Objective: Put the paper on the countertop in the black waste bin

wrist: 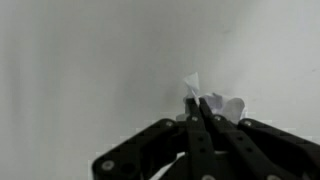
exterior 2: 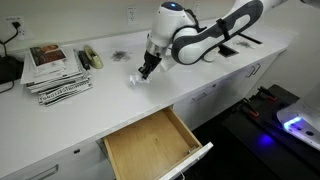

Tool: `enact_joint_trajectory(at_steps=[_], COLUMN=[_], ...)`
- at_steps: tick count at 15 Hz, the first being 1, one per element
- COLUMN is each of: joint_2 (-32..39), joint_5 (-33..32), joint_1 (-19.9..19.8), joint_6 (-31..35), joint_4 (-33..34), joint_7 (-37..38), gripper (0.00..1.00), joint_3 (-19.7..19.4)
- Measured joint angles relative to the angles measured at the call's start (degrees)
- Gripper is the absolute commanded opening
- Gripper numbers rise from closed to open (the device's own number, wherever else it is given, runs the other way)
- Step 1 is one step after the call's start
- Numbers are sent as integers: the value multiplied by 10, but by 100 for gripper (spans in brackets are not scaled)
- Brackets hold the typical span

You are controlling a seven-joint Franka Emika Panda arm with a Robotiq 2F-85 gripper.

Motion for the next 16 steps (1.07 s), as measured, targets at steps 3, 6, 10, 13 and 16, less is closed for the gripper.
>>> enact_joint_trajectory(at_steps=[3, 6, 10, 13, 16], joint_2=[-73, -145, -227, -276, -312], joint_5=[-57, -142, -257, -316, -341], joint_1=[43, 60, 41, -1, -61], joint_6=[-3, -30, -117, -207, -299], joint_4=[-63, -127, -191, -221, -242], joint_7=[101, 209, 345, 430, 498], gripper=[1, 1, 1, 1, 1], joint_3=[-78, -130, -146, -116, -64])
